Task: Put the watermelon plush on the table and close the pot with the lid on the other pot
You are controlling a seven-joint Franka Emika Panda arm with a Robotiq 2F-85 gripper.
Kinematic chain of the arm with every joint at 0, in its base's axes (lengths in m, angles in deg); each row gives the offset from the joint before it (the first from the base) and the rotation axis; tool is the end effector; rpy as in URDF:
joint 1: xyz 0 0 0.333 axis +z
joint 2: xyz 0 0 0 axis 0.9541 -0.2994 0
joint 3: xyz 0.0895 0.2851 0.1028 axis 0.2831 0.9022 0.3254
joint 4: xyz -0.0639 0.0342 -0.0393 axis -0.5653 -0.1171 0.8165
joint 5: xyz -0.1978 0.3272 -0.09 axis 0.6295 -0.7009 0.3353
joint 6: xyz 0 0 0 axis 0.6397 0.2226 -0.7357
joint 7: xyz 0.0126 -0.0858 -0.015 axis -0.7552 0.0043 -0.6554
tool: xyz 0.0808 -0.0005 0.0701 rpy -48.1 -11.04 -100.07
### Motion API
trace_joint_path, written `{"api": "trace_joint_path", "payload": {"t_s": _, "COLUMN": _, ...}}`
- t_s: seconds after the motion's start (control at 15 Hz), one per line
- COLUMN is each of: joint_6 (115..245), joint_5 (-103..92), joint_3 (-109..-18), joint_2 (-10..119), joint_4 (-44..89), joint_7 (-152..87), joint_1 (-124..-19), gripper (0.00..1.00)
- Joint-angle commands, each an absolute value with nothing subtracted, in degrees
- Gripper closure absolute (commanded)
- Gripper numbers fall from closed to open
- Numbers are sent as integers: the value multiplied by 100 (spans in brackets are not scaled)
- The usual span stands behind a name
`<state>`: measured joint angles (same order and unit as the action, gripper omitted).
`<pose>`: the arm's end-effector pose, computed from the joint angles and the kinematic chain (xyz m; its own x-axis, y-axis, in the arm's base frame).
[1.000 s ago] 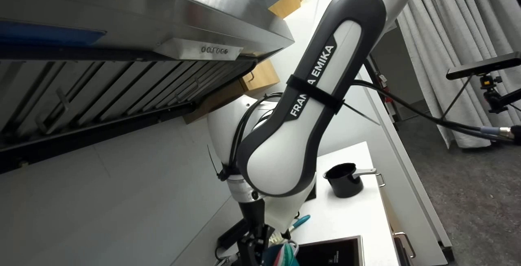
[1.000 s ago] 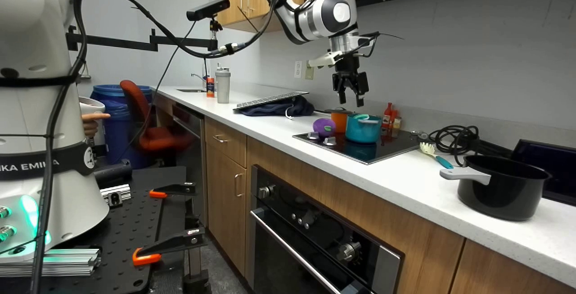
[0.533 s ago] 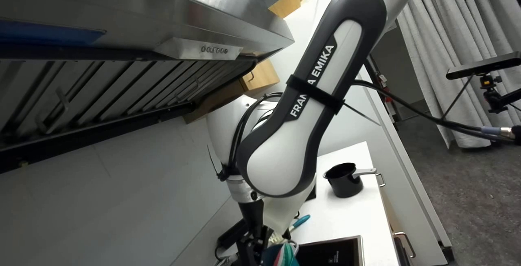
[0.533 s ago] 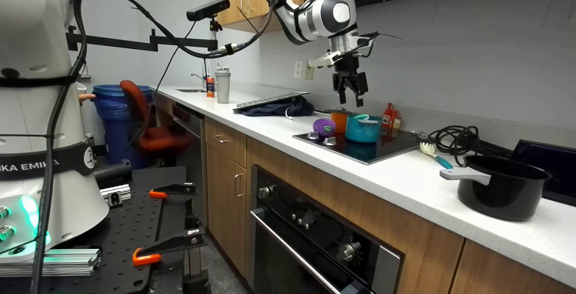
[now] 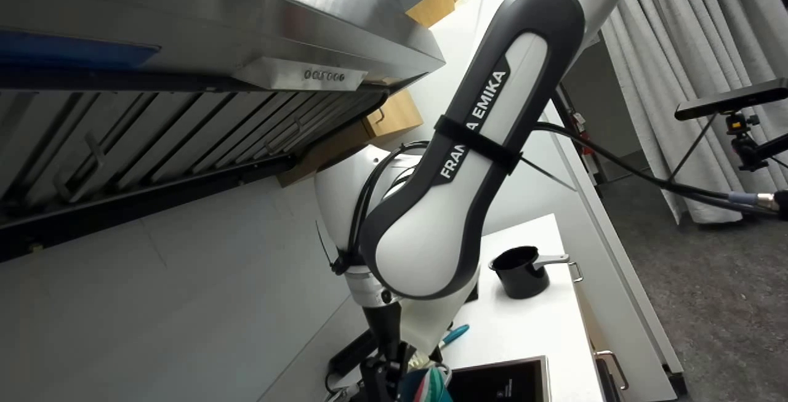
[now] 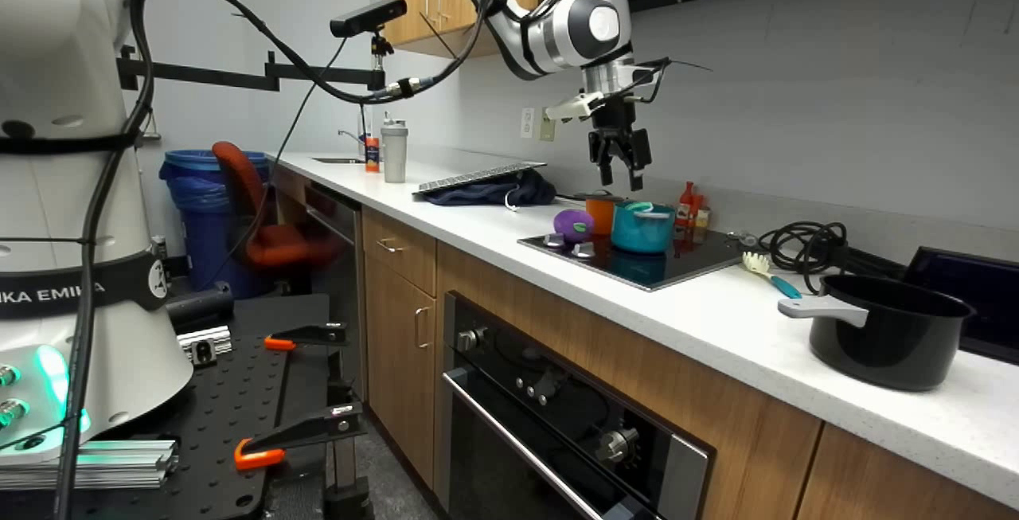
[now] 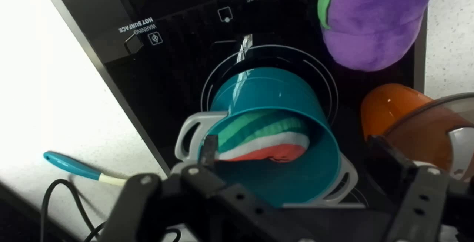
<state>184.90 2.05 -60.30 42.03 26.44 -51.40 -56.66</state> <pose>0.6729 0.1847 0.3327 0.9619 -0.0076 0.2734 -0.0227 -0.9984 0.0524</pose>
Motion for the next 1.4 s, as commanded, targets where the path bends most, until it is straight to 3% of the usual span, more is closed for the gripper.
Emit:
{"api": "trace_joint_path", "payload": {"t_s": 0.0, "joint_6": 18479, "joint_5": 176, "joint_3": -6078, "joint_2": 4101, "joint_4": 2537, "joint_7": -5188, "joint_1": -5704, "gripper": 0}}
{"api": "trace_joint_path", "payload": {"t_s": 1.33, "joint_6": 18305, "joint_5": 101, "joint_3": -6260, "joint_2": 3343, "joint_4": 1533, "joint_7": -5413, "joint_1": -5621, "gripper": 0}}
